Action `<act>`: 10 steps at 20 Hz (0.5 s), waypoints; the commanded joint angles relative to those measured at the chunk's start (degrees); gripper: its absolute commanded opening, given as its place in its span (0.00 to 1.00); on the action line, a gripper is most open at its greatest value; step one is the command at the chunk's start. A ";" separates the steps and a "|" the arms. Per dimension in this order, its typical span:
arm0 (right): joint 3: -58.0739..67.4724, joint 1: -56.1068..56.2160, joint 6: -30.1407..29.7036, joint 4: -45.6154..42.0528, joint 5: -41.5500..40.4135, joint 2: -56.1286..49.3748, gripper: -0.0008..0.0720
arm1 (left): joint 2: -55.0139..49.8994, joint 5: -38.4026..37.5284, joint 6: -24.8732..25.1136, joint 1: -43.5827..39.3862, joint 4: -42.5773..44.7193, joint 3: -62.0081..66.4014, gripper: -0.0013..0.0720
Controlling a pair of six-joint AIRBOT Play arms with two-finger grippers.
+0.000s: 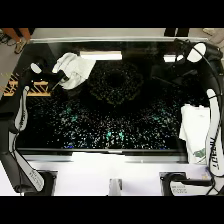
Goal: Fold the shirts.
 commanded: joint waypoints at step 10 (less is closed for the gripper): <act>0.07 0.07 -12.52 7.50 8.22 1.55 0.63 | 24.17 -1.51 25.92 -7.63 -13.60 0.48 0.07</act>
